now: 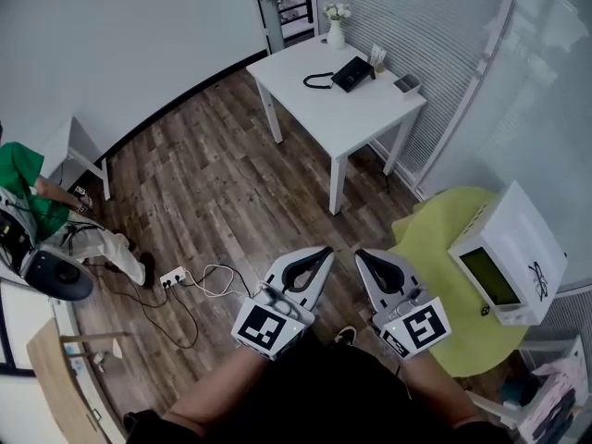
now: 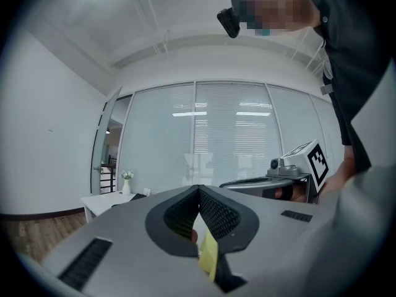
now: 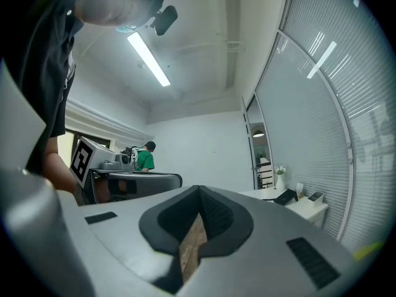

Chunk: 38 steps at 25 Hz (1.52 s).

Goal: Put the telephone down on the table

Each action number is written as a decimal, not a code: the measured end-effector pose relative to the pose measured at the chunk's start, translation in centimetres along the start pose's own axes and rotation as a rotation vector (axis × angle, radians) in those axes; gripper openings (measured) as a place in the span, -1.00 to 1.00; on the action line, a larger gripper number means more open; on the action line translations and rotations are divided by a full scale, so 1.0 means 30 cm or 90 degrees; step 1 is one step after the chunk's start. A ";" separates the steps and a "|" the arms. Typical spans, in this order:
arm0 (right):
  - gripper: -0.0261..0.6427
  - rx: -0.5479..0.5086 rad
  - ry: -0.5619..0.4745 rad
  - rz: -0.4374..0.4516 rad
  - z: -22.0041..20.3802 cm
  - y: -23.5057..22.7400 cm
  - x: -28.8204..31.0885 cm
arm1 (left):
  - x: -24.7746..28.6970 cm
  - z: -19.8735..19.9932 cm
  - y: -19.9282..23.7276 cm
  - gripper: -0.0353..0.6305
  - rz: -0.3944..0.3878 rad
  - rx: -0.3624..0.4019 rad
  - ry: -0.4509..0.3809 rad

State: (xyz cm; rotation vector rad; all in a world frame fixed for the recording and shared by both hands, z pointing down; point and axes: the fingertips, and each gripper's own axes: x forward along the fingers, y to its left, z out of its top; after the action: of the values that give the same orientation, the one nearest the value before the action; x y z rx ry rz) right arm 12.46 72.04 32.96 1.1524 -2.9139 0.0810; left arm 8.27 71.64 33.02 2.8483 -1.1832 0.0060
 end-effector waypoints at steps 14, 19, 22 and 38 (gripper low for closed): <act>-0.86 -0.015 0.018 -0.010 0.022 -0.002 0.548 | -0.004 0.032 0.560 -0.87 -0.014 0.000 -0.027; -0.86 -0.009 0.024 -0.017 0.017 0.014 0.733 | -0.026 0.028 0.731 -0.87 -0.031 -0.005 -0.016; -0.86 -0.005 0.028 -0.021 0.006 0.026 0.809 | -0.040 0.019 0.804 -0.87 -0.034 -0.016 -0.020; -0.86 0.004 0.023 -0.019 -0.015 -0.194 1.072 | 0.132 0.017 1.092 -0.88 -0.009 -0.007 -0.019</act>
State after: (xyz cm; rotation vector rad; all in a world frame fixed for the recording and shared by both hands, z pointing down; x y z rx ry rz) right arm -7.04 45.86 34.50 1.1826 -2.8660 0.1108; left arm -12.13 45.73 34.30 2.8561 -1.1648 -0.0441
